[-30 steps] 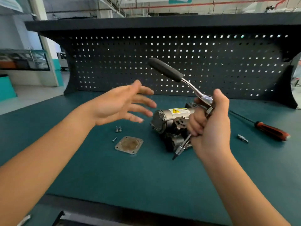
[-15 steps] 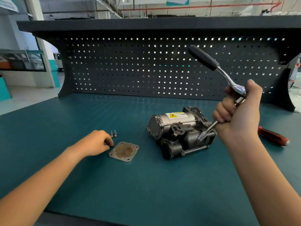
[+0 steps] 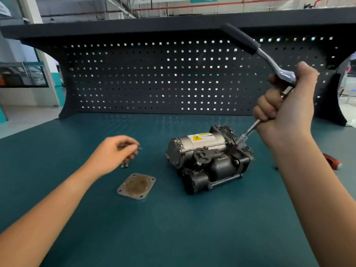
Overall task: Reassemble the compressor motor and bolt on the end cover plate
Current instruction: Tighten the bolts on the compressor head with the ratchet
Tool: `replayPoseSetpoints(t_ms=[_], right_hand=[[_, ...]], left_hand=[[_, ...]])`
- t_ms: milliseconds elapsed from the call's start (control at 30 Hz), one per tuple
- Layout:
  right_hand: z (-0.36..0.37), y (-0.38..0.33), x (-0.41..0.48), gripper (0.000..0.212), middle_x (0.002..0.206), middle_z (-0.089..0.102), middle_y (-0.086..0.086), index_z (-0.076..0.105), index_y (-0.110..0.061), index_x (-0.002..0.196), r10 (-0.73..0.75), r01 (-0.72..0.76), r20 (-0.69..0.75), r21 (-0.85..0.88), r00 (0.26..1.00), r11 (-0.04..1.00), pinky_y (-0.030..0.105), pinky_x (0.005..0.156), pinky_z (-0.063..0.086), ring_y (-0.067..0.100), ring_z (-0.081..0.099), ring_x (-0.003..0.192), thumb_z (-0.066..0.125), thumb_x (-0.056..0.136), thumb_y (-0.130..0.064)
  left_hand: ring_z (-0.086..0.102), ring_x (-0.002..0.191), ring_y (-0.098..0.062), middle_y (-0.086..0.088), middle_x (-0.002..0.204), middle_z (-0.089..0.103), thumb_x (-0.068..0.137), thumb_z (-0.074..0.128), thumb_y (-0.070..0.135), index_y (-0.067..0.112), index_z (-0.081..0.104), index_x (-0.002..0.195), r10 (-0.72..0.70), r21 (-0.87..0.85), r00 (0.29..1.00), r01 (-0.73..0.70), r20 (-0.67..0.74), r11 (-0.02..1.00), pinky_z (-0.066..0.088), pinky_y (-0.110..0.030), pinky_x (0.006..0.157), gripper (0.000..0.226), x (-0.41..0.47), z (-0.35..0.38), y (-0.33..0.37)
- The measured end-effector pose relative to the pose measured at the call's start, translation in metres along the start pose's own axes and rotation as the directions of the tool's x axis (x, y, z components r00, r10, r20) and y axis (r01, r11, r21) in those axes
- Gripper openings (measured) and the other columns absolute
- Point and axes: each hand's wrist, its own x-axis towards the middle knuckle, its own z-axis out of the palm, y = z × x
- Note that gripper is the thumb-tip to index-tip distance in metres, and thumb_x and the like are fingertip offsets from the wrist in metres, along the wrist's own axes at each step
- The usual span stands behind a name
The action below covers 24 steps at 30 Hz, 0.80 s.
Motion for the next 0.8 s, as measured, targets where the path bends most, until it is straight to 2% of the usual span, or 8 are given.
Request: replayPoseSetpoints(t_ms=[67,167,233,333,433,500,633,800], right_hand=[[0.004,-0.003,0.004,0.043,0.047,0.014,-0.006,0.051,-0.013,0.064,-0.012,0.012,0.020,0.044,1.000,0.999,0.020,0.037,0.015,0.011,0.011,0.040,0.041,0.093,-0.043],[0.008,-0.003,0.009,0.043,0.046,0.015,-0.006,0.052,-0.013,0.064,-0.043,0.040,0.035,0.077,0.998,0.996,0.021,0.036,0.016,0.011,0.012,0.039,0.041,0.094,-0.042],[0.007,0.000,0.012,0.044,0.046,0.015,-0.005,0.052,-0.013,0.064,-0.056,0.053,0.033,0.084,0.998,0.995,0.021,0.036,0.016,0.011,0.012,0.040,0.041,0.094,-0.042],[0.005,0.005,0.014,0.043,0.045,0.016,-0.006,0.051,-0.012,0.065,-0.035,0.033,0.037,0.061,0.999,0.998,0.019,0.036,0.017,0.010,0.013,0.038,0.041,0.094,-0.041],[0.004,0.007,0.016,0.043,0.043,0.016,-0.007,0.052,-0.012,0.064,-0.026,0.024,0.049,0.038,0.998,0.999,0.018,0.036,0.017,0.010,0.012,0.037,0.042,0.094,-0.041],[0.004,0.010,0.016,0.043,0.041,0.018,-0.007,0.052,-0.013,0.063,-0.020,0.019,0.054,0.028,0.998,0.999,0.018,0.036,0.017,0.010,0.013,0.036,0.042,0.094,-0.040],[0.006,0.015,0.017,0.043,0.040,0.019,-0.007,0.053,-0.013,0.062,-0.007,0.007,0.058,0.003,0.998,1.000,0.018,0.035,0.018,0.010,0.014,0.035,0.043,0.094,-0.039],[0.008,0.020,0.016,0.042,0.041,0.020,-0.007,0.053,-0.013,0.062,0.004,-0.004,0.058,-0.001,0.998,1.000,0.019,0.036,0.018,0.010,0.015,0.036,0.044,0.093,-0.040]], left_hand=[[0.062,0.056,0.001,0.007,0.064,0.070,0.089,0.056,-0.002,0.017,0.067,0.083,0.035,-0.160,0.996,-0.021,0.087,0.987,0.048,-0.011,0.053,0.022,0.004,0.014,0.035],[0.064,0.059,-0.001,0.006,0.067,0.072,0.086,0.058,-0.003,0.014,0.069,0.085,0.115,-0.234,0.957,-0.052,0.265,0.971,0.050,-0.012,0.055,0.020,0.011,0.041,0.077],[0.063,0.059,0.000,0.007,0.065,0.071,0.087,0.059,0.000,0.017,0.069,0.081,0.149,-0.183,0.929,-0.091,0.338,0.979,0.051,-0.013,0.057,0.020,0.018,0.058,0.094],[0.059,0.062,0.003,0.015,0.066,0.068,0.086,0.064,0.011,0.025,0.069,0.078,0.176,-0.003,0.904,-0.190,0.389,0.982,0.047,-0.012,0.062,0.017,0.029,0.079,0.105],[0.056,0.063,0.011,0.027,0.065,0.064,0.086,0.066,0.021,0.033,0.068,0.073,0.194,0.153,0.883,-0.282,0.428,0.947,0.040,-0.004,0.059,0.018,0.035,0.087,0.104],[0.054,0.061,0.007,0.028,0.065,0.064,0.086,0.065,0.024,0.033,0.068,0.072,0.180,0.223,0.884,-0.298,0.432,0.928,0.040,-0.008,0.058,0.017,0.038,0.088,0.102],[0.052,0.056,0.007,0.029,0.062,0.063,0.085,0.066,0.026,0.036,0.067,0.071,0.209,0.211,0.894,-0.310,0.395,0.927,0.038,-0.006,0.054,0.018,0.043,0.088,0.099],[0.056,0.073,0.014,0.027,0.074,0.062,0.085,0.066,0.022,0.031,0.069,0.075,0.279,0.226,0.868,-0.393,0.411,0.891,0.040,-0.002,0.065,0.014,0.042,0.093,0.098]])
